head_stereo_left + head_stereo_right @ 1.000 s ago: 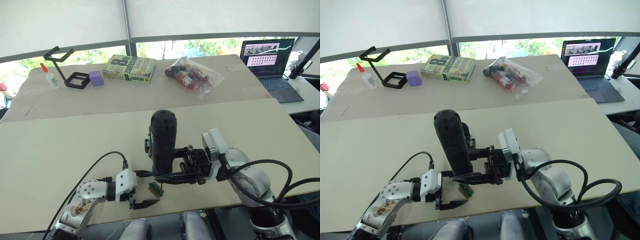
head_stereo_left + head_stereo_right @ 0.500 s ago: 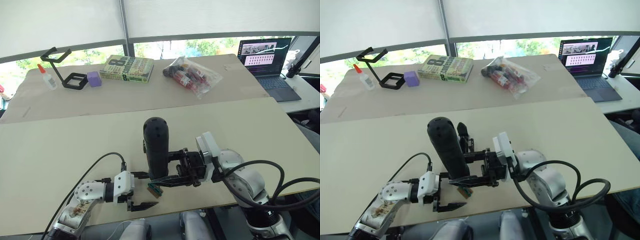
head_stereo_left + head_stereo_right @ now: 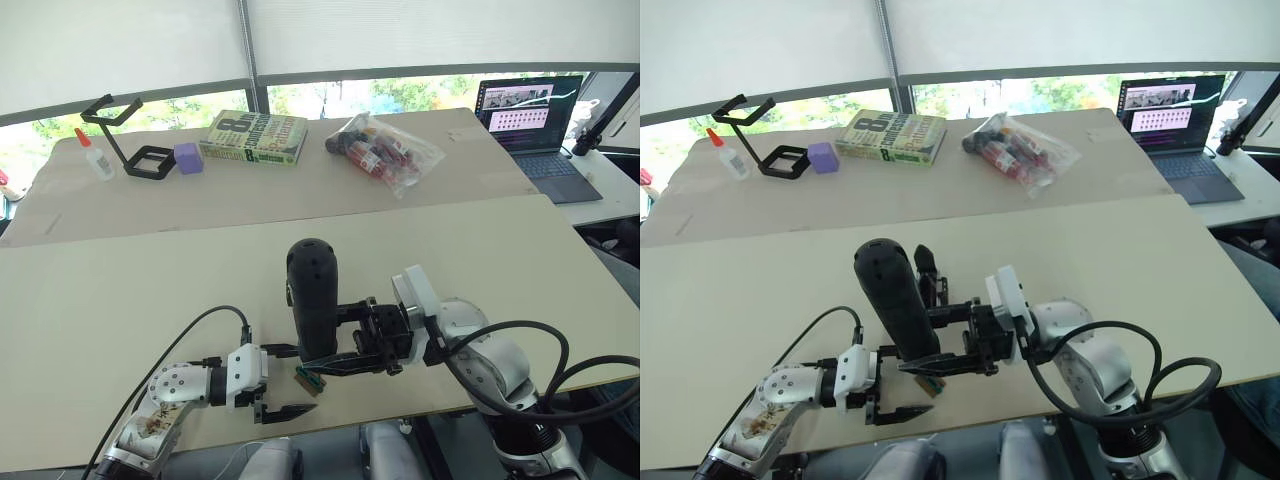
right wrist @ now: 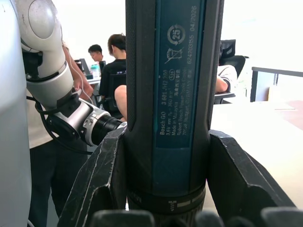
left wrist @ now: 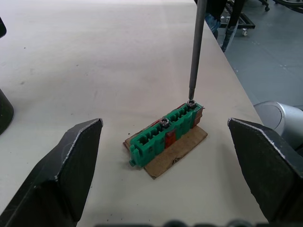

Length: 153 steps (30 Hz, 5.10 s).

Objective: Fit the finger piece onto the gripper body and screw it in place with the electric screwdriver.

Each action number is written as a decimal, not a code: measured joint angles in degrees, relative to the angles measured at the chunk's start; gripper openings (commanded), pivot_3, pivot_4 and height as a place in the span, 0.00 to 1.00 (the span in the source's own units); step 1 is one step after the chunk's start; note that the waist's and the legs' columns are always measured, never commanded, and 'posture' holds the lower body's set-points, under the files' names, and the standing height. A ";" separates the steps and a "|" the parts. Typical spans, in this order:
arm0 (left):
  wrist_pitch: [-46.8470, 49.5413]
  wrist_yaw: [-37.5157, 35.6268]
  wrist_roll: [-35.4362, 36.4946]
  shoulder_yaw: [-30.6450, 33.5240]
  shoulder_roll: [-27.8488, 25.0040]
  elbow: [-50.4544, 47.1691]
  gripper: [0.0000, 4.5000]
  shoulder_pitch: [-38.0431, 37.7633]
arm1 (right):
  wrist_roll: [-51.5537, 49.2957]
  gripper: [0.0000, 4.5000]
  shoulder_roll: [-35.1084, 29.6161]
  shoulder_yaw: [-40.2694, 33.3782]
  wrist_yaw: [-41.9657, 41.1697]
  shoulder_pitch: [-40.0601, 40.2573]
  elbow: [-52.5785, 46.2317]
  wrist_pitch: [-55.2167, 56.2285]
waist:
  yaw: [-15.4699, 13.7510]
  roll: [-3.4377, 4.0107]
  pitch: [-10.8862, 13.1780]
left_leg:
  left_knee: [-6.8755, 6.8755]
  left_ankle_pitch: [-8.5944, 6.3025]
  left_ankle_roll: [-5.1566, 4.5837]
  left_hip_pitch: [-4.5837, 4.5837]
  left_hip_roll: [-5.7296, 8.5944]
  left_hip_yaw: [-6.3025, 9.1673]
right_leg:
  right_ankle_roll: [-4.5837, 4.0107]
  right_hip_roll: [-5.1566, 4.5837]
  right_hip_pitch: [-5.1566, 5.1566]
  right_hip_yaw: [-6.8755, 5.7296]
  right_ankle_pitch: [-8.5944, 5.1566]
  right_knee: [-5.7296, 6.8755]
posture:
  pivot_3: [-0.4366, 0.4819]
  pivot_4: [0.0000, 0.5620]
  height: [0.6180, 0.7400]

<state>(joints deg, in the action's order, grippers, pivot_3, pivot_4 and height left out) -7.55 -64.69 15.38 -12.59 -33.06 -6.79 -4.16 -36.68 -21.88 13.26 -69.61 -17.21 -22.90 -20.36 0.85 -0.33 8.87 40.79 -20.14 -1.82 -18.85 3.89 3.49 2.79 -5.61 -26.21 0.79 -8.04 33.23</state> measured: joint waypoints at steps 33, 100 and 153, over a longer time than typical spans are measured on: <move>1.47 0.62 -0.03 -0.19 -0.20 -0.87 1.00 -0.13 | 1.66 0.43 0.04 0.36 -0.16 0.21 0.15 0.12 | -0.03 0.00 0.00 | -0.01 0.00 0.00 0.00 0.00 0.00 | 0.00 0.00 0.01 0.00 0.00 0.00 | 0.48 0.27 1.00; 21.99 11.48 28.10 14.89 2.06 -20.75 1.00 11.48 | -23.15 0.43 -14.11 -22.74 15.46 -19.03 -0.01 -12.60 | -0.09 -0.07 0.05 | 0.04 0.00 -0.02 -0.19 -0.03 -0.05 | -0.01 0.01 -0.09 0.02 0.02 -0.04 | 0.48 0.27 1.00; 8.77 7.14 10.54 17.60 2.06 -4.13 1.00 -0.66 | -0.71 0.43 6.70 -7.98 3.77 -30.73 20.29 -3.79 | 0.48 -0.05 0.06 | 0.04 0.03 0.08 -0.47 -0.01 -0.31 | -0.10 -0.05 -0.81 -0.04 0.07 0.69 | 0.48 0.27 1.00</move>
<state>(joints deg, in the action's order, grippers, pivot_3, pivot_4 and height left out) 1.23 -57.55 25.92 5.01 -31.00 -10.93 -4.83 -37.38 -15.18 5.27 -65.83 -47.94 -2.60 -24.15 1.33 -0.38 8.93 40.82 -20.11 -1.74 -19.32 3.88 3.18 2.69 -5.67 -27.01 0.75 -7.97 33.92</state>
